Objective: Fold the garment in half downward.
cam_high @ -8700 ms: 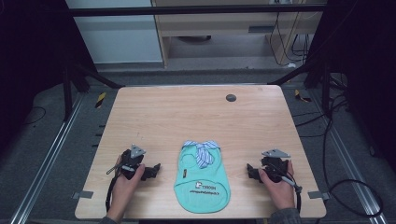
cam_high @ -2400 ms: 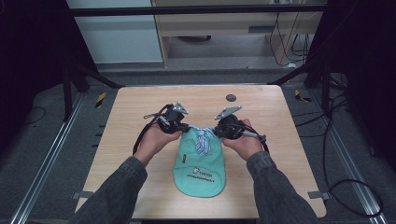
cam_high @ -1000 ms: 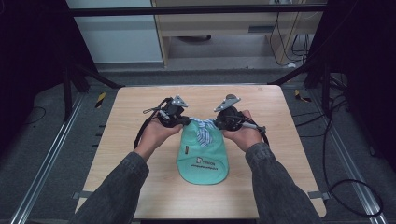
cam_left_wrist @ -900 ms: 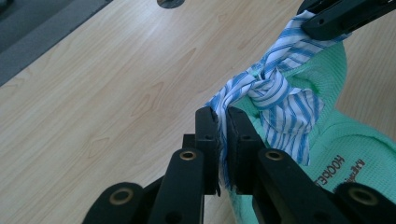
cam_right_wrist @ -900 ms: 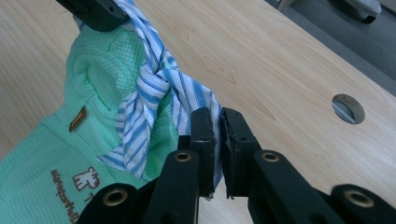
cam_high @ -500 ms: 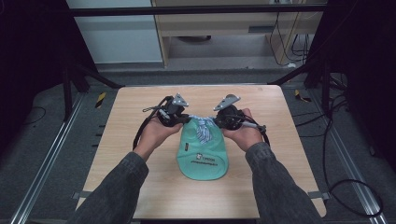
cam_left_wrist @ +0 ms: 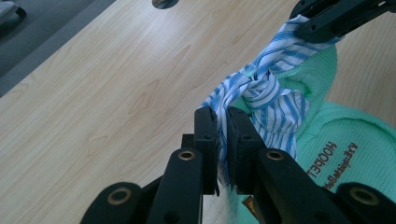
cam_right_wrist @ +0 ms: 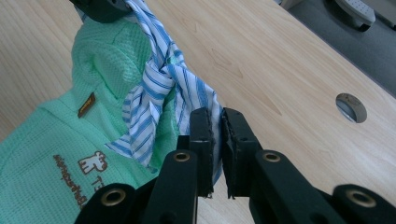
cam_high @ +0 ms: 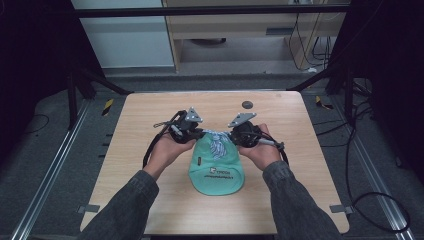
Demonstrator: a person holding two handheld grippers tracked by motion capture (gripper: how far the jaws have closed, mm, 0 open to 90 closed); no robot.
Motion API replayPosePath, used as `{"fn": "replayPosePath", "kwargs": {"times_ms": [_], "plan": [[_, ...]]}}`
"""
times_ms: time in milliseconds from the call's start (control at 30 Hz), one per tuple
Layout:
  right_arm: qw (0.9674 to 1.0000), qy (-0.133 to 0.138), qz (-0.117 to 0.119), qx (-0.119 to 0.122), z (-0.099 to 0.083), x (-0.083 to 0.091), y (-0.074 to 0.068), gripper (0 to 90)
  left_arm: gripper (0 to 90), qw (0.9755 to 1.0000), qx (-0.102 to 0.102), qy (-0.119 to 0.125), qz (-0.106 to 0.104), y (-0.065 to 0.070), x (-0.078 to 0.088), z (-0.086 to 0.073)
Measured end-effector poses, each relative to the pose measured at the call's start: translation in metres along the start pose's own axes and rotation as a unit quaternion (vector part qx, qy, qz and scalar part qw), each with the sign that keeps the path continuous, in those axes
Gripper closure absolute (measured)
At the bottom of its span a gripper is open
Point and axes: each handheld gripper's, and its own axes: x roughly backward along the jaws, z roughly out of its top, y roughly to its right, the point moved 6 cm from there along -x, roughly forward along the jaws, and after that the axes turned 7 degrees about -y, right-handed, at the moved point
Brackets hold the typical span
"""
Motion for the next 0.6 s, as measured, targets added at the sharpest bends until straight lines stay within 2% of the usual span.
{"fn": "replayPosePath", "kwargs": {"times_ms": [267, 467, 600], "plan": [[1.0, 0.0, 0.005, -0.004, -0.011, -0.002, -0.006, 82.9, 83.6, 1.0, -0.003, -0.002, -0.006, 0.007, -0.002, -0.006], [0.9999, 0.004, 0.003, -0.013, -0.009, -0.001, -0.004, 82.8, 83.8, 0.9999, 0.009, 0.002, -0.009, -0.002, -0.004, 0.002], [0.9999, 0.004, -0.005, -0.013, -0.005, 0.003, 0.001, 82.8, 83.9, 0.9999, 0.008, 0.003, -0.008, -0.007, -0.006, 0.011]]}}
